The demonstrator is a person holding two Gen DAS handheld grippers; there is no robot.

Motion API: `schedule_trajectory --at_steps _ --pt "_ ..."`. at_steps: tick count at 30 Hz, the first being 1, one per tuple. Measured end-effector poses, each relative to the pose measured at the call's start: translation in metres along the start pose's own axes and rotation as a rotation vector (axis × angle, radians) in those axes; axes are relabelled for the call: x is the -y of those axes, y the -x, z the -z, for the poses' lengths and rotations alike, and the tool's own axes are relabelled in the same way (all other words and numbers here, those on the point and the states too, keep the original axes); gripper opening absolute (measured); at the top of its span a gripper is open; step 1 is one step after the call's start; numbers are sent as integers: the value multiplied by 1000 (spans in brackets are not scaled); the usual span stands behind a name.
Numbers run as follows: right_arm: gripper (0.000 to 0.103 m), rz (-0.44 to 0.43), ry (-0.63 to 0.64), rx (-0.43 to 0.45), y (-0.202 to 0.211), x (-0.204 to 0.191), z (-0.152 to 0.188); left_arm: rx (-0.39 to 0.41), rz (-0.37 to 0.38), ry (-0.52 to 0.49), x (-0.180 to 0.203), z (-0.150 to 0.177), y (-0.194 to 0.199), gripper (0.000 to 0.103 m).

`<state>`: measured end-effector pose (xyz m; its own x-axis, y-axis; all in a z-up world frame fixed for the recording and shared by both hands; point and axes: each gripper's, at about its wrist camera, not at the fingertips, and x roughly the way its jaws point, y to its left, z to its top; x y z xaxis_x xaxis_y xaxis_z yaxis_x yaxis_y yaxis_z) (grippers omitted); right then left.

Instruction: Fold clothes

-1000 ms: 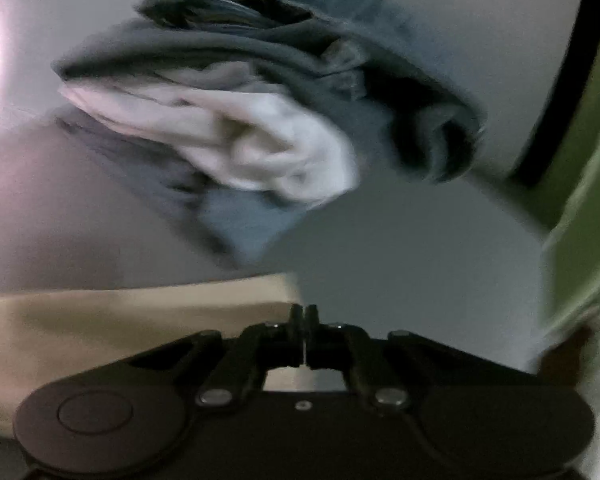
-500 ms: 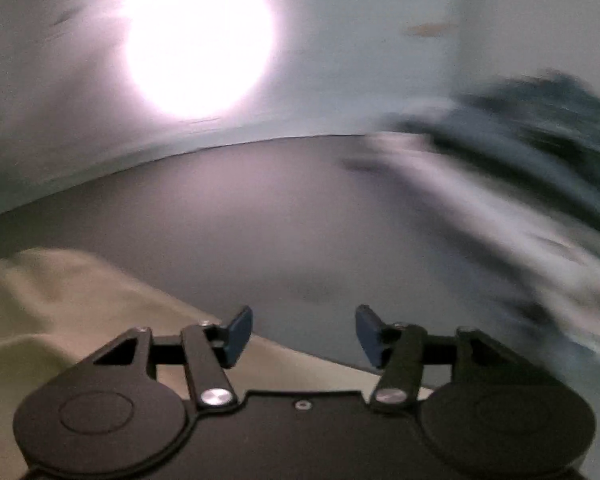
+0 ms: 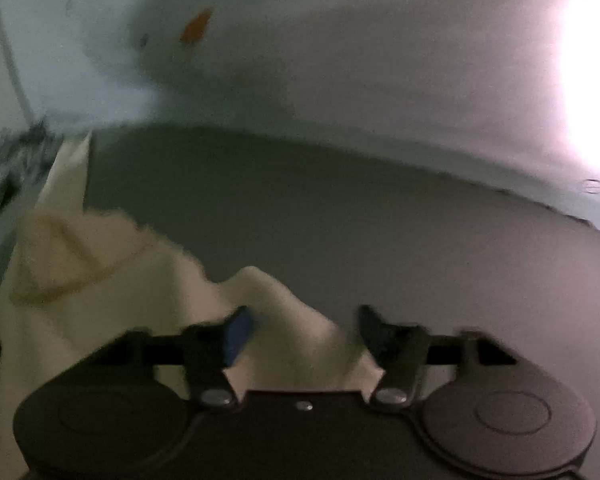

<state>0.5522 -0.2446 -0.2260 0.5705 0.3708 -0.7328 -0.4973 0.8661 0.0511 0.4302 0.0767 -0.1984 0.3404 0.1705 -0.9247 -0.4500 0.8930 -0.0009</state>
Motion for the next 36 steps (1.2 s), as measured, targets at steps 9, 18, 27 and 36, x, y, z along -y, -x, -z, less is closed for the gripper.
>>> schedule_trajectory --at_steps 9,18,27,36 --pt "1 198 -104 52 -9 24 -8 25 -26 51 4 2 0 103" --pt "79 397 -193 115 45 -18 11 94 -32 65 4 11 2 103" --pt "102 355 -360 107 98 -91 100 119 -7 34 1 14 3 103" --pt "103 420 -326 158 87 -112 128 126 113 -46 -53 -5 9 103"
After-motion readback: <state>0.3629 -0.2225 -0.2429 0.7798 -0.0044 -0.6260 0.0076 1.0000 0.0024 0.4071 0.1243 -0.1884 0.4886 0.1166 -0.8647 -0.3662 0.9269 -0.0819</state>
